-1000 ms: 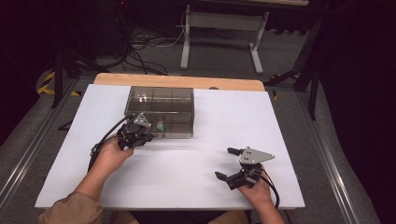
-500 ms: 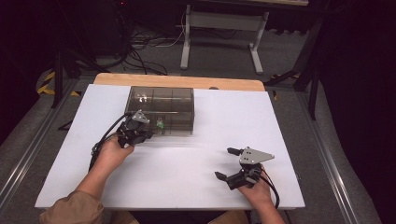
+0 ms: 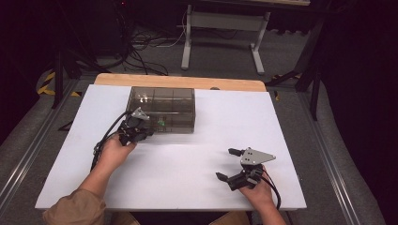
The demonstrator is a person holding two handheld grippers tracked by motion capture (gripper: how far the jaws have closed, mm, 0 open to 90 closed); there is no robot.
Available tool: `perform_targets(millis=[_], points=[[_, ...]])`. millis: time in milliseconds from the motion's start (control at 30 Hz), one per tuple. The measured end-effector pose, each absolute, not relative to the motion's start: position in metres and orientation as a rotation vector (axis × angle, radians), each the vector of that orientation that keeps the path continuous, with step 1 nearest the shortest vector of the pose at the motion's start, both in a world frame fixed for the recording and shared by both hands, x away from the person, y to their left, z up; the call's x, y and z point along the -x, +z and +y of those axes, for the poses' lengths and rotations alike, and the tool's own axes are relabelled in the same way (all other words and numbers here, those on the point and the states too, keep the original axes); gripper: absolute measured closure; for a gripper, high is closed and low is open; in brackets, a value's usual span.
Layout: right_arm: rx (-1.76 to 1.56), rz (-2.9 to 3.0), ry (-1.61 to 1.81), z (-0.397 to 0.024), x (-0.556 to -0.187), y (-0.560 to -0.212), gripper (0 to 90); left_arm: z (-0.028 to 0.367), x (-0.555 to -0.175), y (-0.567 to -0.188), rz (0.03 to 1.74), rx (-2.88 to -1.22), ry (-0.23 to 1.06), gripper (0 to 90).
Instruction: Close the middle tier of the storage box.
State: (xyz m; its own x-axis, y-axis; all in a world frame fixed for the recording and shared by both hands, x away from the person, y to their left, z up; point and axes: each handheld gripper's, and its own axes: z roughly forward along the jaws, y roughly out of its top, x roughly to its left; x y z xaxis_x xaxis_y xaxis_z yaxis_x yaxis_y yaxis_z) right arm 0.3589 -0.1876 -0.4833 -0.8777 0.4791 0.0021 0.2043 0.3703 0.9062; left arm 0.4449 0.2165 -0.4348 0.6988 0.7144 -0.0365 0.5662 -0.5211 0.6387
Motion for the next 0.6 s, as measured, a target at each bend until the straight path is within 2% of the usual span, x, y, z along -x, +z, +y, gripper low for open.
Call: perform_targets(millis=[600], points=[[-0.610, 2.372, 1.511, -0.1876, -0.3591, -0.4834, 0.0, 0.2164, -0.4548, -0.4342, 1.019, -2.217, 0.364, 90.0]])
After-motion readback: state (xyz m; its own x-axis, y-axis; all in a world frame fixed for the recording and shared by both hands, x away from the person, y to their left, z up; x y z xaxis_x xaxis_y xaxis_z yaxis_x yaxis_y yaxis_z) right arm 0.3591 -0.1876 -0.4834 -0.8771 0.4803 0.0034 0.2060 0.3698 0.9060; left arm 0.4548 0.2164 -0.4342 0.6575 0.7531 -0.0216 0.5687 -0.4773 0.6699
